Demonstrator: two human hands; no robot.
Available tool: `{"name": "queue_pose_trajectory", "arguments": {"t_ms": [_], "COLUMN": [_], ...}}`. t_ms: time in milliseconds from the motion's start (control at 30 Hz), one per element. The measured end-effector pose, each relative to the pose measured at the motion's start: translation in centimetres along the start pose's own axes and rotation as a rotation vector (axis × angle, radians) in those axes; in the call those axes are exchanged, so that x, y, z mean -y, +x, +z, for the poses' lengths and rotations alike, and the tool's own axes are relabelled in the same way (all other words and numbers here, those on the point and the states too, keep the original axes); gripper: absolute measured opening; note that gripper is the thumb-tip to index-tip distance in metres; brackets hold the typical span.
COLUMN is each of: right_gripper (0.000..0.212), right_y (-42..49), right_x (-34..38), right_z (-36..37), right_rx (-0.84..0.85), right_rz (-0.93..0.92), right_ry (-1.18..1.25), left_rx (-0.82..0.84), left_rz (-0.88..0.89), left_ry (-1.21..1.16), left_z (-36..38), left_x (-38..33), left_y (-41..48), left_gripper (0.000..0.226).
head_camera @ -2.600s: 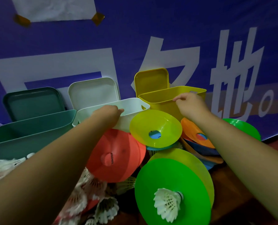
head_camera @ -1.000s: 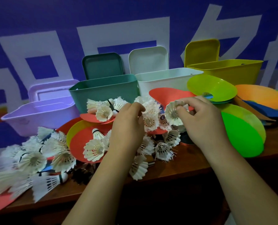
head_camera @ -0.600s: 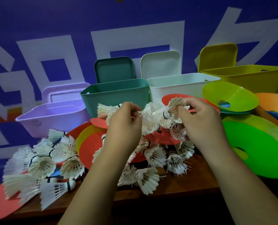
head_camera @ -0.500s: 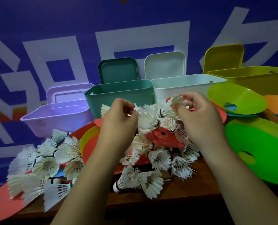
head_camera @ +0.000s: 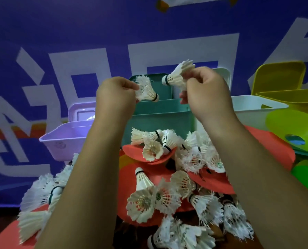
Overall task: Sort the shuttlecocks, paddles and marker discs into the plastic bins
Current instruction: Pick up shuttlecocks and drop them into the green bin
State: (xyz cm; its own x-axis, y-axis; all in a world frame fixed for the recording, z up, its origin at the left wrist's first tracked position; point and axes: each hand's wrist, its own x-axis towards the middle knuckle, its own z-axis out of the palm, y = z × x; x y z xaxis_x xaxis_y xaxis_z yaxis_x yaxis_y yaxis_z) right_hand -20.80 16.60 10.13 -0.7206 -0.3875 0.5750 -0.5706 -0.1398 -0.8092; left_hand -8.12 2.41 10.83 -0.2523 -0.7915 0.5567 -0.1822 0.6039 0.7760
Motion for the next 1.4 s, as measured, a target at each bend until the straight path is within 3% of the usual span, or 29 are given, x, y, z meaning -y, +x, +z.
{"name": "queue_pose_trajectory", "arguments": {"t_ms": [133, 333, 433, 600, 733, 833, 967, 1033, 1133, 1233, 1400], "right_gripper": [0.022, 0.029, 0.021, 0.027, 0.020, 0.029, 0.085, 0.092, 0.087, 0.067, 0.046], "right_y": [2.8, 4.7, 5.0, 4.7, 4.9, 4.9, 4.5, 4.4, 4.9, 4.8, 3.2], "right_x": [0.7, 0.1, -0.5, -0.9, -1.4, -2.2, -2.6, -2.8, -3.6, -3.8, -2.7], "right_z": [1.2, 0.7, 0.5, 1.1, 1.6, 2.1, 2.4, 2.4, 2.5, 2.7, 2.9], "right_rx": [0.119, 0.101, 0.118, 0.234, 0.286, 0.331, 0.461, 0.464, 0.473, 0.511, 0.737], "right_rz": [0.086, 0.126, 0.157, 0.210, 0.210, 0.194, 0.146, 0.098, 0.089, 0.108, -0.060], "right_ry": [-0.196, -0.412, -0.448, -0.460, -0.488, -0.506, -0.522, -0.503, -0.488, -0.525, -0.605], "left_rx": [-0.037, -0.038, -0.050, 0.044, 0.156, 0.240, 0.266, 0.276, 0.311, 0.321, 0.258], "left_rz": [0.025, 0.066, 0.043, -0.024, -0.115, -0.136, -0.111, -0.094, -0.048, -0.031, -0.037], "left_ry": [0.071, 0.219, 0.233, 0.278, 0.376, 0.425, 0.481, 0.487, 0.494, 0.472, 0.382], "left_z": [0.4, 2.5, 3.5, 4.7, 5.0, 5.0, 4.6, 4.1, 2.9, 0.8, -3.8], "left_x": [-0.2, 1.5, 2.9, 4.6, 5.5, 5.9, 6.1, 5.9, 5.1, 3.9, 4.3], "left_y": [2.6, 5.0, 5.7, 5.6, 5.6, 5.8, 5.6, 5.5, 5.0, 3.5, -1.3], "left_gripper": [0.038, 0.023, 0.021, 0.012, 0.013, 0.015, 0.014, 0.016, 0.022, 0.027, 0.024]}}
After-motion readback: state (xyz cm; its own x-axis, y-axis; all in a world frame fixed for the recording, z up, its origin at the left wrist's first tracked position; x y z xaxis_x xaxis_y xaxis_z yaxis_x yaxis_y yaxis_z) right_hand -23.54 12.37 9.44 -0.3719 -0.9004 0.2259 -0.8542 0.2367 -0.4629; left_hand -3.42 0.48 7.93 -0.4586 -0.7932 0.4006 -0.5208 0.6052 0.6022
